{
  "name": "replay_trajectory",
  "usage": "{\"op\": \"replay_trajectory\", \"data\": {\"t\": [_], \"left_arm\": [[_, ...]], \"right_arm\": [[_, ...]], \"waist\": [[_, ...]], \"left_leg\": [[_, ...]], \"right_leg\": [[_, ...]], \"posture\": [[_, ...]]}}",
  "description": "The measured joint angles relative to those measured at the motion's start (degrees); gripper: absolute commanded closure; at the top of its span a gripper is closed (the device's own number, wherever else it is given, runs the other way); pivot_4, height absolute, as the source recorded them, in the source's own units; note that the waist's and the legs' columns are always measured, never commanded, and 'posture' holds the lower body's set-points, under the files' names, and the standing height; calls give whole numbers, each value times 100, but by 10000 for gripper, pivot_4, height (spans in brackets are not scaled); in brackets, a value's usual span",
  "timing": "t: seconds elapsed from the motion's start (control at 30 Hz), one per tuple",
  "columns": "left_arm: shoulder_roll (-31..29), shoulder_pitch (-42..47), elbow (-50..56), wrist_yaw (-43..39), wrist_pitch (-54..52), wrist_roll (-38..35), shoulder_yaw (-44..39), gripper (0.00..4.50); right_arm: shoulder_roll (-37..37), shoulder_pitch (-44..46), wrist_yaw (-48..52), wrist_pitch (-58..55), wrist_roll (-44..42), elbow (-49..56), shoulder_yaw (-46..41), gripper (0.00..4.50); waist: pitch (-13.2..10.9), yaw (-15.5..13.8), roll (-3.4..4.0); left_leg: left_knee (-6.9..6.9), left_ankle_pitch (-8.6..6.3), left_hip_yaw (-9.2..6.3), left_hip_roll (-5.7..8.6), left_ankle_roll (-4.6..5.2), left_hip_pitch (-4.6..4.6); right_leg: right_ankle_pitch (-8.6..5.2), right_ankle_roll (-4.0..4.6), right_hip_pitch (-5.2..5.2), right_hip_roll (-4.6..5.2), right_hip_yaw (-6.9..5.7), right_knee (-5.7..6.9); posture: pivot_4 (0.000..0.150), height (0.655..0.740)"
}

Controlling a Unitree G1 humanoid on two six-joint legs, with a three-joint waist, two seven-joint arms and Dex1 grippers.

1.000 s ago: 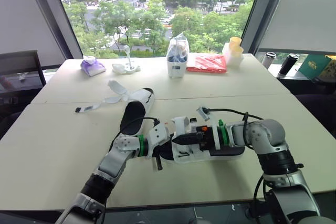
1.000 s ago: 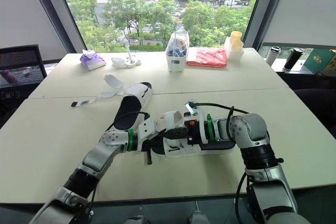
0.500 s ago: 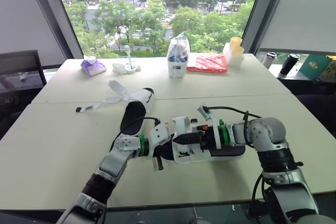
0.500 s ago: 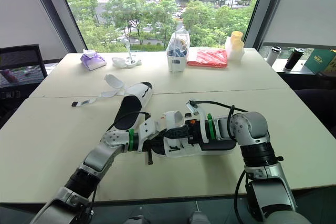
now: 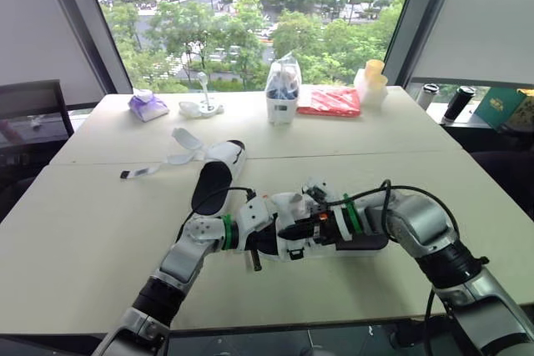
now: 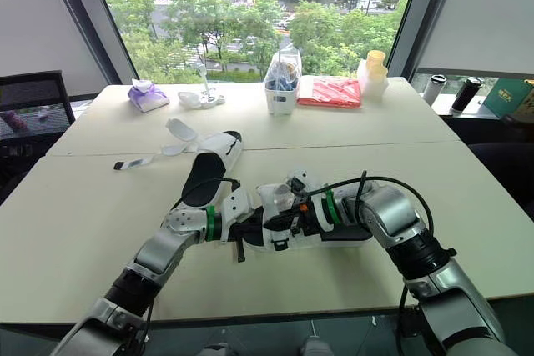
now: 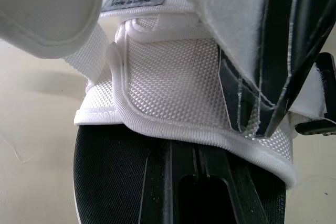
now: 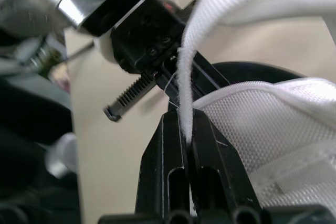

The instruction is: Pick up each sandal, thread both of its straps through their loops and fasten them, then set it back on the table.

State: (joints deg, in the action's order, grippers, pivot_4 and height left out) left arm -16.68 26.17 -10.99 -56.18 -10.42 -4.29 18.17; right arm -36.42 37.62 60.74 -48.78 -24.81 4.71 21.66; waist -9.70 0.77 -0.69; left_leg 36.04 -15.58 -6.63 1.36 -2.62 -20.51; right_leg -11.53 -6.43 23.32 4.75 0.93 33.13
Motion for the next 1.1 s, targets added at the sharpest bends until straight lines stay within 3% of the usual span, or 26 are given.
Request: {"op": "replay_trajectory", "data": {"t": [0.23,0.33,0.5,0.57,0.7,0.87,0.93,1.1], "left_arm": [[18,-5,9,5,0,0,17,45000],[59,-14,14,10,0,0,25,45000],[74,-18,40,-4,1,-1,42,45000],[83,27,24,-7,1,-1,68,45000],[85,143,-28,-143,1,-15,114,45000],[49,274,-117,-384,-17,-31,134,45000],[31,330,-166,-459,-44,-33,131,45000],[52,437,-223,-513,-269,-57,126,45000]], "right_arm": [[-224,-454,319,1169,513,557,72,44737],[-223,-673,281,1004,409,796,-100,35707],[23,-982,-109,316,-71,1100,-671,10611],[71,-979,-297,-300,-578,1196,-1141,10611],[-766,-974,-319,-1325,-1434,1765,-2233,10611],[-1098,-1850,-478,-2533,-2784,2186,-3637,10611],[-1098,-2361,-686,-2662,-2963,2574,-3712,10611],[-561,-3280,-1471,-2154,-2515,3098,-2790,10611]], "waist": [[5,-23,-8],[4,-36,-8],[3,-41,-6],[-1,-60,-2],[-3,-143,1],[-1,-162,2],[-1,-157,2],[0,-147,2]], "left_leg": [[-2,-2,-3,0,-3,-3],[-2,-7,-5,0,-13,-6],[-2,-19,-6,0,-23,-10],[6,-19,-6,2,-23,-25],[12,-19,-6,4,-22,-75],[8,-29,-5,2,-4,-87],[11,-30,-1,2,-2,-87],[25,-30,7,2,-3,-86]], "right_leg": [[-2,-3,1,0,0,0],[-7,-9,3,0,0,0],[-17,-24,5,2,2,1],[-16,-23,15,3,2,2],[-15,-21,59,4,0,3],[-1,-1,75,1,-1,5],[-7,-8,75,1,0,5],[-16,-20,74,3,4,6]], "posture": [[1500,7400],[1500,7400],[1500,7400],[1500,7400],[1500,7400],[1500,7400],[1500,7400],[1500,7400]]}}
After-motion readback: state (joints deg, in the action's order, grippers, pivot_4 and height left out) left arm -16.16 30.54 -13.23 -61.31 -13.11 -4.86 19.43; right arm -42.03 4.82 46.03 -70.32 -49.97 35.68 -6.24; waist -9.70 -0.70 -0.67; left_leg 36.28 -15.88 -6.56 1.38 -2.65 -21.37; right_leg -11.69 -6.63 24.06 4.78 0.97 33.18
